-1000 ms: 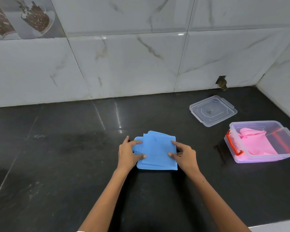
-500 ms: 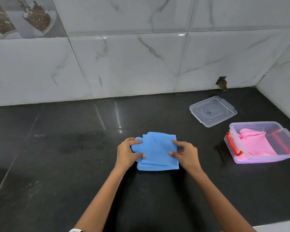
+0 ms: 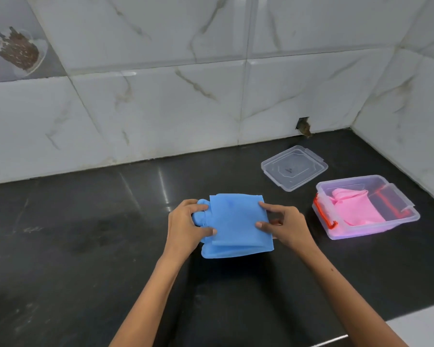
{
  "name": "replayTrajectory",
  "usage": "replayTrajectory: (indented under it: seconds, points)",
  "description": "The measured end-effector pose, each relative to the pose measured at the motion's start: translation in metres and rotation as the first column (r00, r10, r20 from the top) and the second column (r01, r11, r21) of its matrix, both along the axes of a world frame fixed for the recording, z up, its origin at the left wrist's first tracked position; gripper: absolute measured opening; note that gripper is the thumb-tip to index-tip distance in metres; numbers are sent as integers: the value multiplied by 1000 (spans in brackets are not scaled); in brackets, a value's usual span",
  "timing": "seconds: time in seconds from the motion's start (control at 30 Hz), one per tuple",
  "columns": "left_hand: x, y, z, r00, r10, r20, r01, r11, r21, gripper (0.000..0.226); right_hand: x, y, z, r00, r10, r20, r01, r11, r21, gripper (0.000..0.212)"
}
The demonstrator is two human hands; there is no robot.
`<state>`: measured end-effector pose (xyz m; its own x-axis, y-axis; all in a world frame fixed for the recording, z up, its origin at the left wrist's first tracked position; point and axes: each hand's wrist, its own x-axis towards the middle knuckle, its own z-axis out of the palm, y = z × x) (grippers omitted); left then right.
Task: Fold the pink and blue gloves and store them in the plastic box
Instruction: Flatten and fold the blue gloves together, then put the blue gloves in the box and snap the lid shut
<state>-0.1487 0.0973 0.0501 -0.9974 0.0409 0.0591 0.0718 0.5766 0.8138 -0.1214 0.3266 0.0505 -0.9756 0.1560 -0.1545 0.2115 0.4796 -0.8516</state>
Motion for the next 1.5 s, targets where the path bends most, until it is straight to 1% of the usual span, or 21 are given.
replayTrajectory:
  seconds: [0.2, 0.33, 0.47, 0.63, 0.77, 0.9, 1.0, 1.07, 1.2, 1.27, 1.33, 1.37, 1.4, 1.43, 1.47, 1.5]
  points:
    - [-4, 65, 31, 995, -73, -64, 71, 997, -39, 51, 8, 62, 30, 997, -63, -41, 61, 997, -57, 57]
    - [-8, 127, 46, 989, -106, -99, 101, 994, -50, 53, 9, 125, 47, 995, -78, -64, 73, 994, -85, 53]
    - [-14, 192, 55, 988, -96, -122, 90, 995, -54, 55, 5, 192, 59, 995, -69, -77, 59, 990, -127, 53]
    - [-16, 265, 54, 993, -60, -101, 53, 996, -74, 56, -3, 260, 66, 998, -28, -58, 24, 998, -66, 51]
    - [-14, 302, 42, 999, -41, -19, 39, 997, -64, 57, -7, 293, 57, 1000, 1, -3, -1, 998, -66, 51]
    - [-12, 324, 27, 999, -18, 49, 21, 998, -54, 56, -12, 312, 40, 999, 6, 40, -6, 1000, 23, 51]
    - [-11, 331, 18, 998, 4, 65, -2, 999, -32, 54, -18, 319, 29, 997, 23, 75, -30, 995, 92, 52]
    - [-11, 332, 11, 998, 9, 61, -7, 1000, -25, 52, -22, 320, 23, 997, 33, 70, -43, 989, 143, 52]
    - [-11, 333, 1, 999, 17, 34, -16, 999, -44, 54, -26, 314, 12, 998, 61, 14, -62, 957, 283, 54]
    - [-11, 336, -1, 1000, 21, 23, -19, 995, -95, 55, -27, 312, 9, 995, 97, 11, -95, 933, 346, 56]
    - [-12, 336, 0, 999, -4, 35, 10, 983, -181, 56, -28, 311, 9, 988, 140, 60, -152, 891, 428, 57]
    - [-13, 336, 1, 998, -27, 57, 40, 971, -236, 57, -30, 311, 10, 982, 162, 99, -190, 850, 492, 58]
    - [-14, 335, 4, 995, -49, 86, 74, 944, -321, 57, -31, 310, 11, 975, 182, 131, -224, 785, 577, 58]
    - [-15, 336, 9, 994, -63, 92, 97, 890, -445, 55, -32, 310, 14, 970, 202, 136, -240, 702, 671, 58]
    - [-16, 337, 15, 995, -73, 64, 97, 814, -573, 55, -33, 309, 17, 965, 238, 109, -238, 621, 747, 57]
    - [-18, 337, 19, 996, -94, 4, 73, 744, -664, 56, -35, 310, 21, 950, 302, 76, -242, 561, 792, 57]
